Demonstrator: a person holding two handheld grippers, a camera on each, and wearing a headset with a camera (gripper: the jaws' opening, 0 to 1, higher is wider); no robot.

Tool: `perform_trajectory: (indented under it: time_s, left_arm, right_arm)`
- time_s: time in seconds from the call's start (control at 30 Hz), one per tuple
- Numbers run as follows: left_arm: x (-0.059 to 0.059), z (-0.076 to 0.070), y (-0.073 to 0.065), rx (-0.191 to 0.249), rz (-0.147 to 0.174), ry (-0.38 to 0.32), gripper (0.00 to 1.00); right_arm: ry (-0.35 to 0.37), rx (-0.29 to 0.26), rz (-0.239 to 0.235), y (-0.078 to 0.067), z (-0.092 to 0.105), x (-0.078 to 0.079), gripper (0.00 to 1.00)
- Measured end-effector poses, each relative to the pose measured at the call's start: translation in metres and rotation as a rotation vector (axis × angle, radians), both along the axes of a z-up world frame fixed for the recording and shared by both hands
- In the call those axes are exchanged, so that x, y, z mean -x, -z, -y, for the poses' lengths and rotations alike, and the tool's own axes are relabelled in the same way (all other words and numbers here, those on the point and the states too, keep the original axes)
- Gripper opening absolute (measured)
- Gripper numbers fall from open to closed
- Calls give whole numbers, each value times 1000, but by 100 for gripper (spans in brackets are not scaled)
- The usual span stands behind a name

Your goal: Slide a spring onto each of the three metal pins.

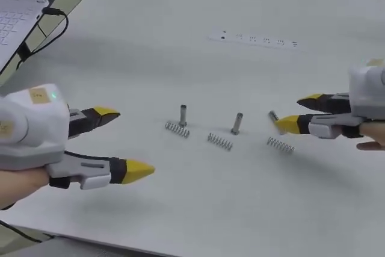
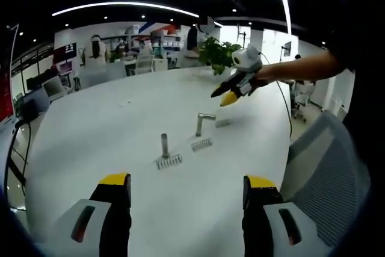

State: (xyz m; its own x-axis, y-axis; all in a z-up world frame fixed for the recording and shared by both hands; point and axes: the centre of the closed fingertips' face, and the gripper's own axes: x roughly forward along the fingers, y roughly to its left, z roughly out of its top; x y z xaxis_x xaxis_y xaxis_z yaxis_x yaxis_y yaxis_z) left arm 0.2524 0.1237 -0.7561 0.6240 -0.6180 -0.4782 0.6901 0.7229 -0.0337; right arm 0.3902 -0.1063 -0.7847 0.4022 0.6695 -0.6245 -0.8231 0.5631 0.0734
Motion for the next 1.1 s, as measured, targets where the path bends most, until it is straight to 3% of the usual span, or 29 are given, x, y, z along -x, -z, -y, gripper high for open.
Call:
perform_trajectory:
  time_s: [0.37,0.83,1.1]
  left_arm:
    - [0,-1,3,-4,-9,-3,72]
    - [0,-4,7,-8,-17,-13,72]
    - [2,-9,10,-14,-22,-18,72]
  right_arm:
    - [71,43,-82,22,-2,-24,33]
    - [124,118,-156,48,-3,-37,20]
    - [142,156,-199,60,-5,-36,15]
